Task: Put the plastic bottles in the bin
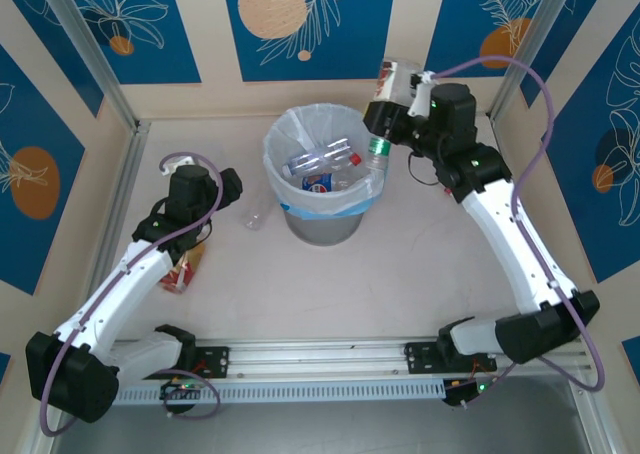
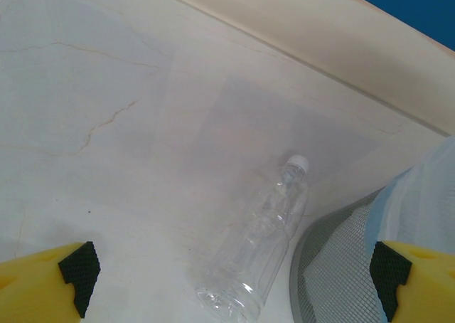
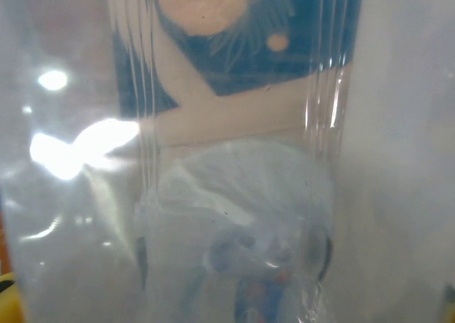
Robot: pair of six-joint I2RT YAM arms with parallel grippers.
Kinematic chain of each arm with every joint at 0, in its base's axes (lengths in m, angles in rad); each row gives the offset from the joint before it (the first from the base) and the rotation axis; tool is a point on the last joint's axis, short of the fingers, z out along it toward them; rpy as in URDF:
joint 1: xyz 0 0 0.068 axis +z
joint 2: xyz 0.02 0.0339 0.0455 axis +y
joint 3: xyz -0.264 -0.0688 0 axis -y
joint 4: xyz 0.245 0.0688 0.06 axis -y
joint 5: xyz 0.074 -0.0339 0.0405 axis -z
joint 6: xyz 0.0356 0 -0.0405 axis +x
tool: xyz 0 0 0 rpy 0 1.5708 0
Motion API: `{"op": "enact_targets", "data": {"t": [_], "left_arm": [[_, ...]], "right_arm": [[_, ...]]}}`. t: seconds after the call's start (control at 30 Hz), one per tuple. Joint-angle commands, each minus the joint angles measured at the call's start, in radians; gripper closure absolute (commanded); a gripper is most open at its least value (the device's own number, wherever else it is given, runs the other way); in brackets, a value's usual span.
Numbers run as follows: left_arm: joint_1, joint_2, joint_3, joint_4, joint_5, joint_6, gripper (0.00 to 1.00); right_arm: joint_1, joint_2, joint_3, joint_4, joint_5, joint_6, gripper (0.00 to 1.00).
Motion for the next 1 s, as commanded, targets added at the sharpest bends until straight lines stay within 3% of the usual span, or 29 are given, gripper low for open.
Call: {"op": "enact_targets", "data": {"t": [0.0,0.13,0.27,0.6,0.97], "left_arm": [[0.016,-0.001,-0.012,0.017,0.024,0.027,0.01],[0.016,-0.01,-0.015,0.014,0.023,0.039,0.01],[0.016,-0.011,-0.018,0.012,0.02,0.04,0.01],[0.019,-0.014,-0.012,-0.005,0.026,0.057,0.01],[0.023,0.001,-0.007,-0.01,0.018,0.051,0.01]], "right_arm": [[0.052,0.064,0.099,-0.066,-0.039,-0.076,0.38],[0.103,0.146,0.203,-0.122,-0.053,-0.109,0.37],[0.143,0.207,0.23,-0.116,0.013,-0.134,0.37],[0.147,0.32,0.237,-0.077,0.092,-0.209,0.35],[0.15,0.345,0.204,-0.104,-0.003,-0.297,0.28]]}}
